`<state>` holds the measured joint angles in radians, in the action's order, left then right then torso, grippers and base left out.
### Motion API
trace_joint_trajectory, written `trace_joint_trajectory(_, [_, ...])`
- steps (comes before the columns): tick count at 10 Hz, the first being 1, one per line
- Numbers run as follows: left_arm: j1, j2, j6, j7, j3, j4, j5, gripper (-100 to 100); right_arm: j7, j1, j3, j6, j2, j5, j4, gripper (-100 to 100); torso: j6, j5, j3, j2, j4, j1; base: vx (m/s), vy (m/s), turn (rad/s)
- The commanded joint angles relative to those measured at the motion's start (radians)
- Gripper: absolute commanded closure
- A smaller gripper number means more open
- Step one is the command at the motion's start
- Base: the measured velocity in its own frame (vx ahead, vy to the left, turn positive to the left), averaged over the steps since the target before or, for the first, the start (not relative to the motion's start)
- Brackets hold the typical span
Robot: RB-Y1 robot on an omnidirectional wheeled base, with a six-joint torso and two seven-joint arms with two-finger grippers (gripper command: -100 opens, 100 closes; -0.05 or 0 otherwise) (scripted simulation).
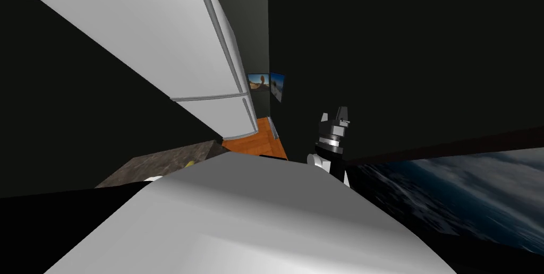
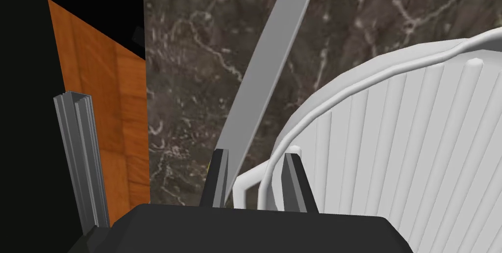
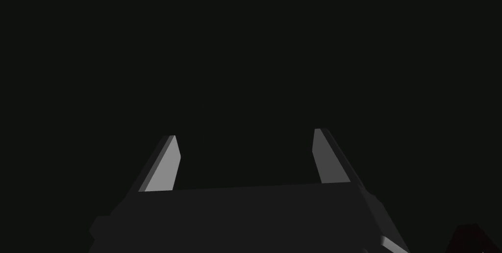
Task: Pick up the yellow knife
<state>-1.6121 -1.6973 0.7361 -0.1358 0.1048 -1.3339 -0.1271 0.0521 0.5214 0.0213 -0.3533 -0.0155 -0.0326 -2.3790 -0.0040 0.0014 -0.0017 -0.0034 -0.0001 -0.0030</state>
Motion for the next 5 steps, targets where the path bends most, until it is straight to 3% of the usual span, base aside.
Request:
trace_joint_trajectory(1, [-0.023,-0.047,0.002,0.023,-0.013,-0.011,-0.036,100,0.000,0.000,0.000,0.000,0.000,0.000,0.000,0,0.000,0.000,0.000,0.000,0.000,0.000,0.037,0.005,0.142])
trace_joint_trajectory(3, [-0.061,-0.109,0.004,0.062,-0.033,-0.028,-0.096,100,0.000,0.000,0.000,0.000,0.000,0.000,0.000,0,-0.002,0.000,0.000,0.000,0.000,0.000,0.054,0.006,0.246])
trace_joint_trajectory(4, [-0.064,-0.094,0.000,0.051,-0.037,-0.029,-0.084,100,0.000,0.000,0.000,0.000,0.000,0.000,0.000,0,-0.002,-0.001,0.000,-0.001,0.000,-0.001,0.025,-0.005,0.042])
trace_joint_trajectory(5, [-0.068,-0.097,0.001,0.057,-0.040,-0.031,-0.089,0,0.000,0.000,0.000,0.000,0.000,0.000,0.000,0,0.000,-0.001,0.000,0.001,0.000,-0.002,0.000,0.000,0.000])
